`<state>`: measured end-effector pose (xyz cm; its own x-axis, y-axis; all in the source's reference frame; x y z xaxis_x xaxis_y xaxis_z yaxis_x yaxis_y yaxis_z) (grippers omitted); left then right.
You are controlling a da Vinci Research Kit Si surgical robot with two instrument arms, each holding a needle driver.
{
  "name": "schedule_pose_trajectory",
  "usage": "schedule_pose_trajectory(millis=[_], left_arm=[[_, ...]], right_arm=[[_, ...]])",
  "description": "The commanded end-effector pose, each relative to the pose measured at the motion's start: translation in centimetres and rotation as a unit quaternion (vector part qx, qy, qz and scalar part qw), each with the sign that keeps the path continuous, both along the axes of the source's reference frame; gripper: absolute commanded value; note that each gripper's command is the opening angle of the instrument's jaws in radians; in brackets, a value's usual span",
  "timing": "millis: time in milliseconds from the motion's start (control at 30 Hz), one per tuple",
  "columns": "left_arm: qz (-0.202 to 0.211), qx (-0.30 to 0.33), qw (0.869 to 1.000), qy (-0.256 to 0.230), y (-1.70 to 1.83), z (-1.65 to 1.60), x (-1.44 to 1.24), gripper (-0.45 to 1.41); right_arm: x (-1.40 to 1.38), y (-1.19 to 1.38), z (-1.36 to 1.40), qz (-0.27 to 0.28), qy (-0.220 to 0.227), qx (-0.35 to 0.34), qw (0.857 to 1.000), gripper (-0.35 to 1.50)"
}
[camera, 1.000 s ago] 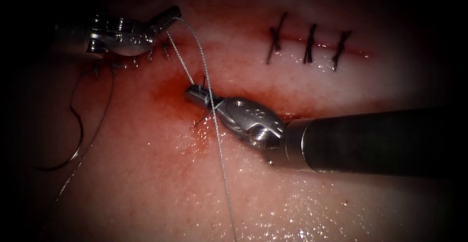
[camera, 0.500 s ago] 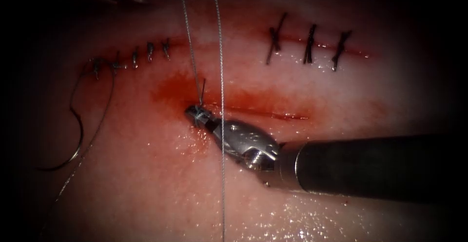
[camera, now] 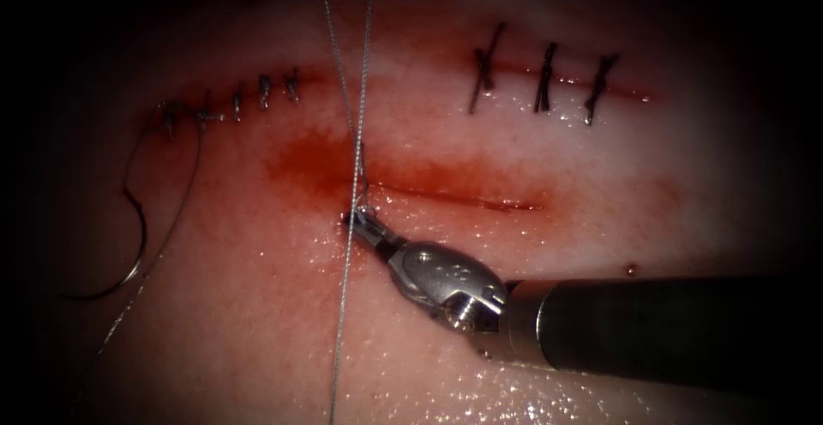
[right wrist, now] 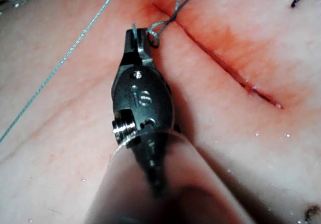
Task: Wound Closure
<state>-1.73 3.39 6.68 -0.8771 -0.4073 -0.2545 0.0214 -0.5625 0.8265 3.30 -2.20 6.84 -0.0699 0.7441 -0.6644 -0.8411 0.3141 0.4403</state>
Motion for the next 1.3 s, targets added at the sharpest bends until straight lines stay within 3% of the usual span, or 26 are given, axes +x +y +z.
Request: schedule_pose_trajectory(millis=[33, 367, 667, 967, 1300], left_arm=[[-0.007, -0.004, 1.0, 0.001, 0.09, 0.01, -0.01, -0.45], [-0.039, -0.007, 0.999, 0.004, 0.55, -0.12, 0.17, -0.45], [-0.044, -0.013, 0.999, 0.006, 0.69, -0.07, 0.17, -0.45], [-0.043, -0.025, 0.999, 0.02, 0.78, -0.04, 0.04, -0.45], [-0.047, -0.02, 0.998, 0.029, 0.9, -0.1, -0.01, -0.45]], right_arm=[[0.07, -0.13, 0.02, -0.002, 0.002, 0.005, 1.0, -0.35], [0.07, -0.09, 0.02, 0.004, 0.012, -0.002, 1.0, -0.35], [0.08, -0.14, 0.03, -0.004, 0.017, -0.006, 1.0, -0.35], [0.19, -0.58, 0.07, -0.042, 0.009, 0.015, 0.999, -0.35], [0.26, -0.75, -0.04, -0.054, 0.014, 0.017, 0.998, -0.35]])
